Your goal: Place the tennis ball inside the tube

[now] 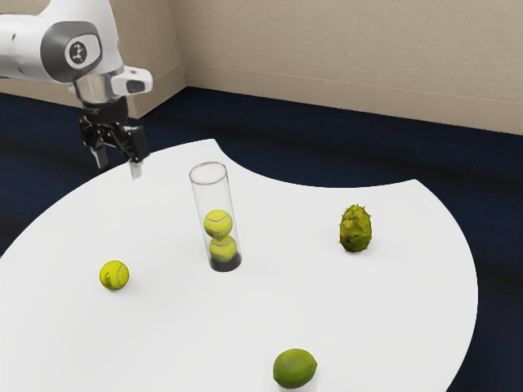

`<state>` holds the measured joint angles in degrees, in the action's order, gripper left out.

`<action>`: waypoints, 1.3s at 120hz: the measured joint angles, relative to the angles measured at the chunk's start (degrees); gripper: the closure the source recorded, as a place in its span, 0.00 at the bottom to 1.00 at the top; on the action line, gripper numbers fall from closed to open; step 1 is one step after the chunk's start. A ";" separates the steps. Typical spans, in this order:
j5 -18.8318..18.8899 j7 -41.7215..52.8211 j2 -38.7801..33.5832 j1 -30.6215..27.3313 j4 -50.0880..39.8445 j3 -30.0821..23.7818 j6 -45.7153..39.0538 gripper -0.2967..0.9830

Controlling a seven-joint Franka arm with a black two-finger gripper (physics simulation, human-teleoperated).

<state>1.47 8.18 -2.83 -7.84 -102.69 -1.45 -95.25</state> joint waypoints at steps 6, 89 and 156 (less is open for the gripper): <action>0.10 0.06 -0.50 0.29 -0.31 0.00 -1.16 0.23; 2.03 0.04 6.17 -8.66 -26.59 0.84 -36.54 0.23; 2.50 1.49 12.01 -10.00 -28.27 0.81 -42.94 0.23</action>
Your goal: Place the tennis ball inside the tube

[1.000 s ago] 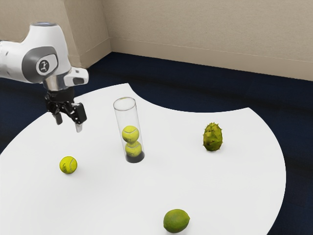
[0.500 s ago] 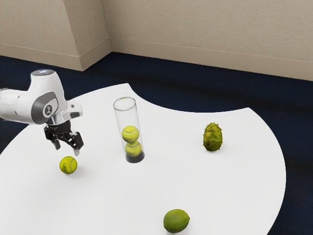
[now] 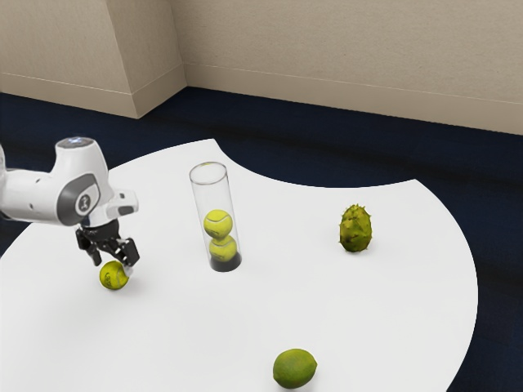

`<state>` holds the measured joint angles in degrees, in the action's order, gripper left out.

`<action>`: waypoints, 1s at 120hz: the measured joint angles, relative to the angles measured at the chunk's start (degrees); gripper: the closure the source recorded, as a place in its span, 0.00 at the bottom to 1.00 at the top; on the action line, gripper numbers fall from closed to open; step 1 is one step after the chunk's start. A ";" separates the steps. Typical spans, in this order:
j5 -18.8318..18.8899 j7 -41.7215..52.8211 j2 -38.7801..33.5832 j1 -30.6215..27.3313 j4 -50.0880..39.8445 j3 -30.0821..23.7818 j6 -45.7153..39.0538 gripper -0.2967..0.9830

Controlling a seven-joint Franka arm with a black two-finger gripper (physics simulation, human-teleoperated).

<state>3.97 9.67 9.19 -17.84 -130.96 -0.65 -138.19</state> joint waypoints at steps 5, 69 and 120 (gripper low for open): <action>-0.07 0.06 0.31 0.01 -0.05 -0.02 -0.02 0.23; -0.31 0.80 2.72 0.02 -0.55 0.42 -1.70 0.32; -0.16 1.07 3.84 0.00 0.32 0.74 -2.52 0.43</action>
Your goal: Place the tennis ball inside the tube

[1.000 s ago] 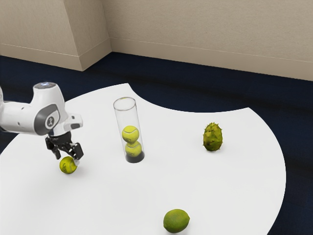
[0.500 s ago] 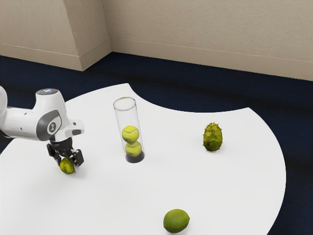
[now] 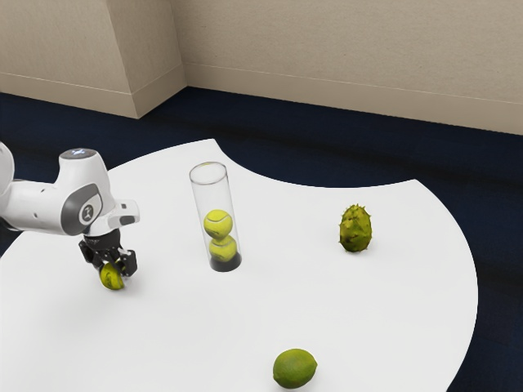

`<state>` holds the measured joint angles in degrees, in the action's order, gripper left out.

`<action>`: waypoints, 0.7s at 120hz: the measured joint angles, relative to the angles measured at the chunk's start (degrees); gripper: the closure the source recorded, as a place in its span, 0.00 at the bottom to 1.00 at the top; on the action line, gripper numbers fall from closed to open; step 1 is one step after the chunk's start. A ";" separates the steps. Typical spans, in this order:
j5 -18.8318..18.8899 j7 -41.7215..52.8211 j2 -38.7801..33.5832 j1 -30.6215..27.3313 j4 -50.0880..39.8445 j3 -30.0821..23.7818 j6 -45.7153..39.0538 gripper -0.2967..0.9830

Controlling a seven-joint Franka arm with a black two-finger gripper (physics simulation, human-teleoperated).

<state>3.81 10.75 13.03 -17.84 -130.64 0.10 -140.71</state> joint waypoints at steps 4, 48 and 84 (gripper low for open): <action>0.03 -0.04 0.01 0.00 0.00 0.00 -0.05 0.44; -1.73 -1.37 -7.55 0.26 -0.02 -0.95 4.36 0.56; -3.61 -3.13 -13.24 1.26 17.87 -5.02 20.27 0.61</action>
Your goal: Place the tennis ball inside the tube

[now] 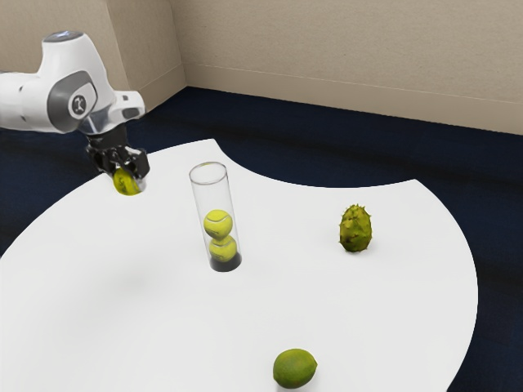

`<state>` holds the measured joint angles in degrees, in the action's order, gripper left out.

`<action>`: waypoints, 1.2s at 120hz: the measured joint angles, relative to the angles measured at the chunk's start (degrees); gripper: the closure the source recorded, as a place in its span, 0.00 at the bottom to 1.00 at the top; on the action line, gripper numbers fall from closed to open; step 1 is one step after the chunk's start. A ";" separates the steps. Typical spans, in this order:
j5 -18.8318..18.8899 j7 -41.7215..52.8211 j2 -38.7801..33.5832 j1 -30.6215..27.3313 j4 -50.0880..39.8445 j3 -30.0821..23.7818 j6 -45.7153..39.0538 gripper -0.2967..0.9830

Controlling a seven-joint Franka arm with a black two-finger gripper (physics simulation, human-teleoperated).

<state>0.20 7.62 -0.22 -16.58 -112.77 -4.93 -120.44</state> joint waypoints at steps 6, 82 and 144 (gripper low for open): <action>0.38 -0.11 0.02 0.22 3.22 -0.59 3.18 0.61; 4.08 -1.96 9.43 -0.75 19.00 -14.76 12.24 0.57; 3.39 -2.87 12.46 -0.74 19.71 -16.07 4.15 0.30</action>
<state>3.59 4.75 12.24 -17.32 -93.06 -20.99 -116.28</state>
